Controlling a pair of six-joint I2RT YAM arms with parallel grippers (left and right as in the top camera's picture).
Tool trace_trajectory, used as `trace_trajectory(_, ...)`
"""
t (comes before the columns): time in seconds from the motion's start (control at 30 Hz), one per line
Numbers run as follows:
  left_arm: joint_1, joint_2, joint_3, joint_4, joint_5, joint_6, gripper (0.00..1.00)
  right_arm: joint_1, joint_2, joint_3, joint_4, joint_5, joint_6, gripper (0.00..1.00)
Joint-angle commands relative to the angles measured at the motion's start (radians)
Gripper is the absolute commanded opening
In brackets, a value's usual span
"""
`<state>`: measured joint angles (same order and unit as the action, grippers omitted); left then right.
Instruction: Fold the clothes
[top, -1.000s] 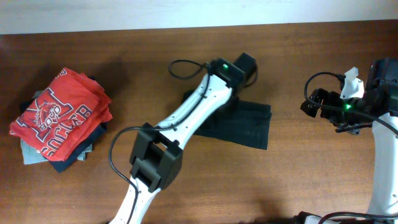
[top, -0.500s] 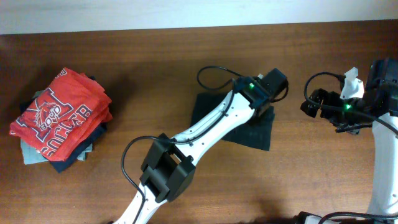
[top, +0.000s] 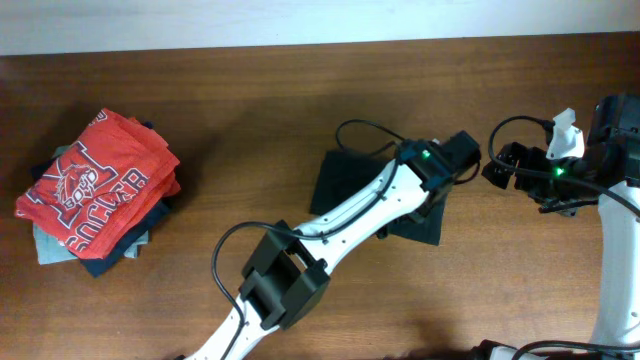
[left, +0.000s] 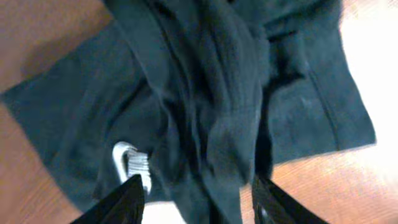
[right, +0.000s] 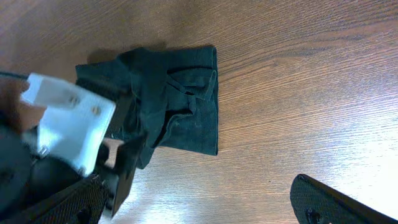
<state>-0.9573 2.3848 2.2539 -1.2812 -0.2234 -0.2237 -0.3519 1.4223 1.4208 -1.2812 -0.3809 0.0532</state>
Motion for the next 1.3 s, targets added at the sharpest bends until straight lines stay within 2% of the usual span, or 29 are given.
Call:
trace_trajectory(0.0,-0.008,0.008,0.123,-0.088,-0.105,0.015,0.56,-0.002,-0.006,-0.004,-0.002,-0.012,0.008,0.99)
trace_trajectory(0.27,0.081,0.008,0.253,-0.222,-0.231,0.004,0.58,-0.002,-0.006,-0.005,-0.003,-0.012,0.007,0.99)
trace_trajectory(0.33,0.153,0.009,0.253,-0.232,-0.221,0.004,0.64,0.006,-0.006,-0.006,-0.006,-0.012,0.007,0.99)
trace_trajectory(0.4,0.22,0.009,0.253,-0.229,-0.13,0.029,0.64,0.026,-0.006,-0.016,-0.01,-0.011,0.007,1.0)
trace_trajectory(0.43,0.256,0.011,0.253,-0.22,-0.044,0.079,0.64,0.042,-0.006,-0.027,-0.01,-0.007,0.007,1.0)
trace_trajectory(0.53,0.367,0.036,0.253,-0.2,0.347,0.298,0.56,0.108,-0.006,-0.084,0.014,0.026,0.012,0.88)
trace_trajectory(0.6,0.42,0.061,0.253,-0.202,0.488,0.373,0.5,0.15,-0.006,-0.143,0.059,0.06,0.068,0.88)
trace_trajectory(0.63,0.441,0.076,0.253,-0.202,0.512,0.386,0.47,0.166,-0.006,-0.17,0.084,0.06,0.085,0.87)
trace_trajectory(0.7,0.472,0.104,0.253,-0.2,0.546,0.407,0.42,0.199,-0.006,-0.23,0.143,0.06,0.124,0.78)
trace_trajectory(0.77,0.492,0.133,0.253,-0.2,0.602,0.455,0.38,0.236,-0.006,-0.294,0.221,0.056,0.15,0.76)
trace_trajectory(0.87,0.496,0.172,0.253,-0.197,0.636,0.499,0.38,0.297,0.001,-0.385,0.347,0.056,0.183,0.78)
trace_trajectory(0.9,0.493,0.187,0.253,-0.196,0.636,0.51,0.38,0.314,0.007,-0.406,0.385,0.056,0.192,0.84)
trace_trajectory(0.97,0.485,0.214,0.253,-0.193,0.637,0.51,0.38,0.354,0.029,-0.437,0.471,0.052,0.192,0.89)
trace_trajectory(1.13,0.473,0.254,0.253,-0.185,0.636,0.51,0.37,0.42,0.111,-0.442,0.599,0.08,0.268,0.88)
trace_trajectory(1.27,0.473,0.272,0.251,-0.188,0.636,0.51,0.36,0.46,0.22,-0.442,0.666,0.09,0.323,0.79)
